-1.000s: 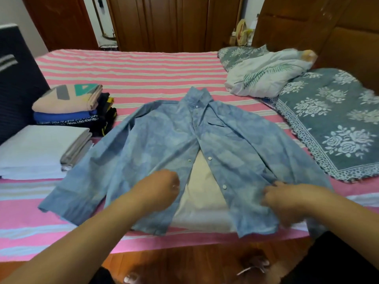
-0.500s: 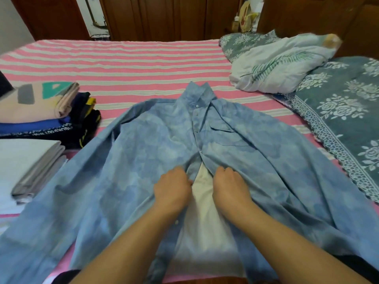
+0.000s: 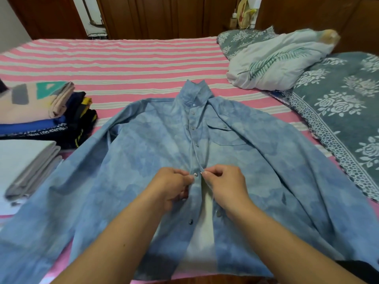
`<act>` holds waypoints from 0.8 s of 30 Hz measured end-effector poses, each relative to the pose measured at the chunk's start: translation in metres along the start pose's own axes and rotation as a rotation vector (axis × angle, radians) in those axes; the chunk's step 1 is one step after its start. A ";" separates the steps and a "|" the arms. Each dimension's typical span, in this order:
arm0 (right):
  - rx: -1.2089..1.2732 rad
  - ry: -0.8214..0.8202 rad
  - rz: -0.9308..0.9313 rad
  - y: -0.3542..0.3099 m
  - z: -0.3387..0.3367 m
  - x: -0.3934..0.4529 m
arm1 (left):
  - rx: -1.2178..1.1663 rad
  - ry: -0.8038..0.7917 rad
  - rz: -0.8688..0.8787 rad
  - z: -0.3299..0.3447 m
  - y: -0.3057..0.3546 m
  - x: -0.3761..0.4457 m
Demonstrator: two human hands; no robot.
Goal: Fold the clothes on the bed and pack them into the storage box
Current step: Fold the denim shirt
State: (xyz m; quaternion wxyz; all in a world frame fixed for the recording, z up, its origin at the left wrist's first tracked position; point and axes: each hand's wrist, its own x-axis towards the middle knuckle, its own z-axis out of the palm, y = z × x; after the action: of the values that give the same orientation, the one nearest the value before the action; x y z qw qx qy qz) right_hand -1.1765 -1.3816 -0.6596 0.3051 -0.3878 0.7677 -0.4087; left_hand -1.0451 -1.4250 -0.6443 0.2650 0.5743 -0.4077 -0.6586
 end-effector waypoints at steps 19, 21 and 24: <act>-0.205 -0.041 -0.185 0.010 0.021 -0.017 | -0.065 0.104 0.020 0.010 -0.027 0.015; -0.224 -0.068 -0.197 0.010 0.019 -0.016 | -0.011 0.088 0.022 0.008 -0.028 0.016; -0.404 -0.097 -0.264 0.011 0.019 -0.027 | 0.376 0.086 0.189 0.003 -0.027 0.011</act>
State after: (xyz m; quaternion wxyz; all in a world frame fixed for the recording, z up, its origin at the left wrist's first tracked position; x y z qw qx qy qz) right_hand -1.1520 -1.3618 -0.6741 0.2020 -0.5571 0.7610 -0.2641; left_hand -1.0473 -1.4186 -0.6727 0.2308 0.6003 -0.5637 -0.5183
